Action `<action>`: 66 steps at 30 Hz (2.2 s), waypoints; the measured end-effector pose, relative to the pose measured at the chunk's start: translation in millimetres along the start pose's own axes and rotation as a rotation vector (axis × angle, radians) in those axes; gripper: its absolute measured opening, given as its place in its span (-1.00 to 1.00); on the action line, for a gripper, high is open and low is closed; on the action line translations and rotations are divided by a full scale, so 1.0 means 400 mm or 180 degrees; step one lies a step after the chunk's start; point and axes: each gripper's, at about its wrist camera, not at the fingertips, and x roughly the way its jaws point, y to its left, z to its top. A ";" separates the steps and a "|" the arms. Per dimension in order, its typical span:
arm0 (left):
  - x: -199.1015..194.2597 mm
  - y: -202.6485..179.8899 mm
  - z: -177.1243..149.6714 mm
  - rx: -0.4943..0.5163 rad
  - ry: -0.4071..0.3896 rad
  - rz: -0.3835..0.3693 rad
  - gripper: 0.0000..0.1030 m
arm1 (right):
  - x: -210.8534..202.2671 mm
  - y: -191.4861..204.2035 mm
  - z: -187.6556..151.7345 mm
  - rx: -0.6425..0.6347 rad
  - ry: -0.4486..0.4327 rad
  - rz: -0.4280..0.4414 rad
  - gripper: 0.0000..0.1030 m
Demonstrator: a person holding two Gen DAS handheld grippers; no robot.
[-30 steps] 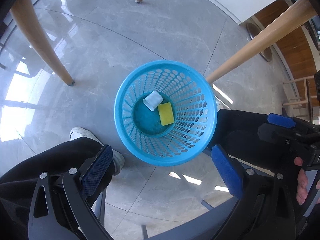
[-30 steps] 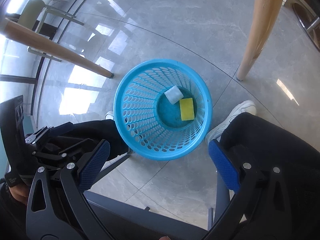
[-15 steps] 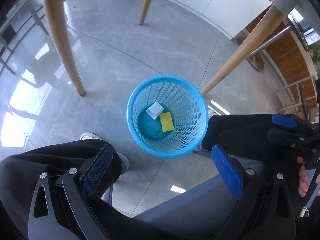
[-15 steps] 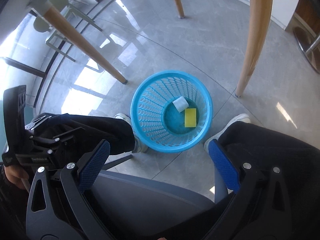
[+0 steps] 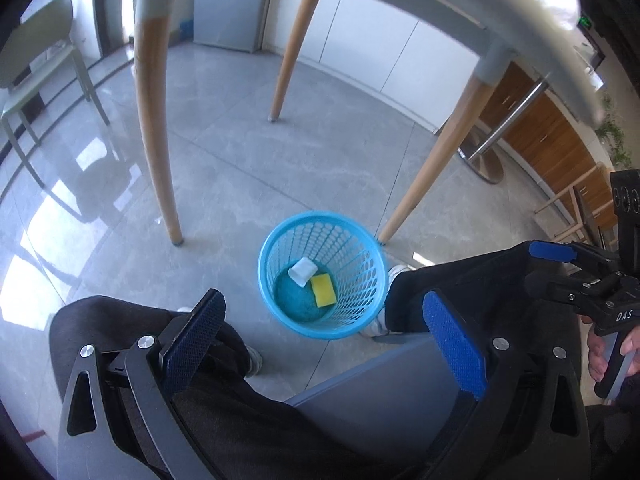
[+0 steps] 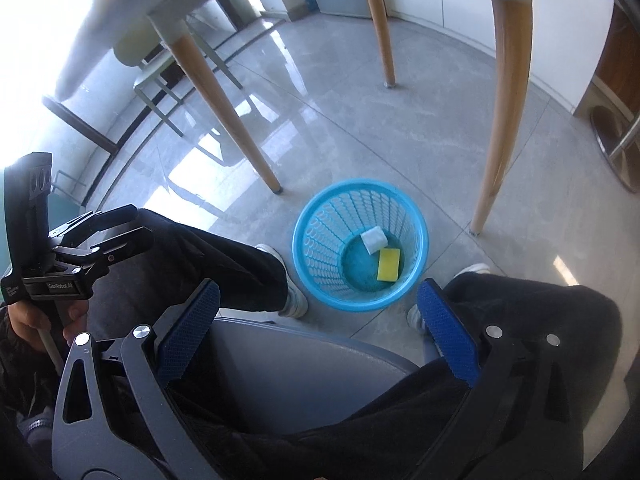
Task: Collect trash
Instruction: 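Raise both tools from the basket back toward the table, then grasp the white HP box with the left tool while the right tool grasps the white plastic bag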
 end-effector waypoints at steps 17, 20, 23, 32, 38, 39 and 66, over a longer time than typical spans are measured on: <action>-0.250 -0.084 0.101 0.0267 -0.0912 0.0157 0.89 | -0.336 0.130 0.046 -0.0524 -0.0957 0.0108 0.83; -0.276 -0.088 0.139 0.0291 -0.1019 0.0207 0.89 | -0.379 0.132 0.078 -0.0559 -0.1101 0.0107 0.83; -0.292 -0.083 0.180 0.0302 -0.1105 0.0269 0.89 | -0.405 0.132 0.110 -0.0593 -0.1201 0.0093 0.83; -0.325 -0.063 0.312 0.0335 -0.1284 0.0371 0.89 | -0.441 0.134 0.230 -0.0718 -0.1395 -0.0012 0.83; -0.321 -0.049 0.416 0.0371 -0.1361 0.0469 0.89 | -0.440 0.119 0.315 -0.0779 -0.1519 -0.0130 0.83; -0.317 -0.044 0.435 0.0370 -0.1363 0.0493 0.89 | -0.440 0.112 0.333 -0.0760 -0.1537 -0.0145 0.83; -0.203 0.062 0.598 0.0400 -0.1094 0.0910 0.76 | -0.309 0.028 0.598 -0.0500 -0.1346 -0.0413 0.50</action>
